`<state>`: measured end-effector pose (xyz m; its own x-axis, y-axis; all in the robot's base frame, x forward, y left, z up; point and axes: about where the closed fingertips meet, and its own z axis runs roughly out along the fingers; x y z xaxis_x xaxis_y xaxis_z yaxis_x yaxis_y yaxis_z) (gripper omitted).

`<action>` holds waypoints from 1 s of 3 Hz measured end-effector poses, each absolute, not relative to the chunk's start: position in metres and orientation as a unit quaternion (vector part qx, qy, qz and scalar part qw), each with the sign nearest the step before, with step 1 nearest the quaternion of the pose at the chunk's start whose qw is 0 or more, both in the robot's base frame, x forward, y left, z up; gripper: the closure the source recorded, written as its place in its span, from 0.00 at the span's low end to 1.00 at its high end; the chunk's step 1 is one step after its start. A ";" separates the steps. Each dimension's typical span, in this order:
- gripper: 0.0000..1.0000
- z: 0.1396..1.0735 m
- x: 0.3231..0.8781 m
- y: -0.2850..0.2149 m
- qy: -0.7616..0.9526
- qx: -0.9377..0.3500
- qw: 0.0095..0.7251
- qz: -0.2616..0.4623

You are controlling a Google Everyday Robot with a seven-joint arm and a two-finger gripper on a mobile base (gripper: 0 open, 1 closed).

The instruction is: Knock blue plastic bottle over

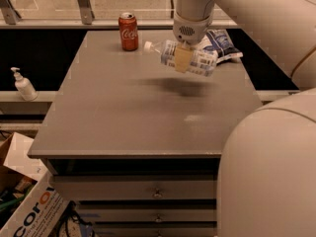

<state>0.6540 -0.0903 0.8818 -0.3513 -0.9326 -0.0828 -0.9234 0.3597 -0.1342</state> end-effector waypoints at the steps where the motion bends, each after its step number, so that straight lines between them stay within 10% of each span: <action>1: 1.00 0.868 0.653 -0.094 0.826 -0.558 0.073 0.024; 3: 0.83 0.844 0.645 -0.081 0.812 -0.561 0.076 0.140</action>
Offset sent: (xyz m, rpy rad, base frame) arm -0.0190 -0.0002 -0.0354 0.3313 0.2517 0.0142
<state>0.6446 -0.0814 0.8437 -0.3596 -0.8900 -0.2803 -0.9325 0.3317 0.1428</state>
